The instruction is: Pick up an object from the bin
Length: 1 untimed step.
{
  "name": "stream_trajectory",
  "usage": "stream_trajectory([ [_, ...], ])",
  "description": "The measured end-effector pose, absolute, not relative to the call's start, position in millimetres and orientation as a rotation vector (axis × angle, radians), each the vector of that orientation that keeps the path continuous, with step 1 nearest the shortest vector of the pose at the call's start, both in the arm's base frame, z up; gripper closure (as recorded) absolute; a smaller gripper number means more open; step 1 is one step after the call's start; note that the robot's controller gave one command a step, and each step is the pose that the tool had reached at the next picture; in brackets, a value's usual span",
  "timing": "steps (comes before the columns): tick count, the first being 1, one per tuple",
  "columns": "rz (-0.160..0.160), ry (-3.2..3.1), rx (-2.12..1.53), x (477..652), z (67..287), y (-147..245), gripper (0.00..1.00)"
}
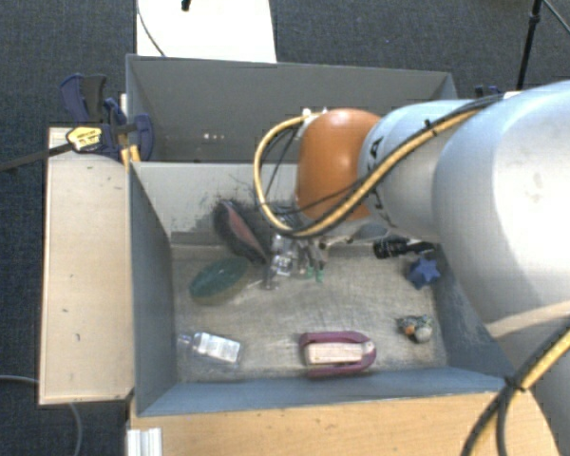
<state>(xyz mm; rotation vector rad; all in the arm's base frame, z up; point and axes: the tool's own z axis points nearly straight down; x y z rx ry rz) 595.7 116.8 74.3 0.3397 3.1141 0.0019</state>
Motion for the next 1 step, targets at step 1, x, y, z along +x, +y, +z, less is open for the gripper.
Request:
stream_trajectory([
  [1, 0.004, 3.123, 0.24, 589.2, 206.7, 133.7, 1.0],
])
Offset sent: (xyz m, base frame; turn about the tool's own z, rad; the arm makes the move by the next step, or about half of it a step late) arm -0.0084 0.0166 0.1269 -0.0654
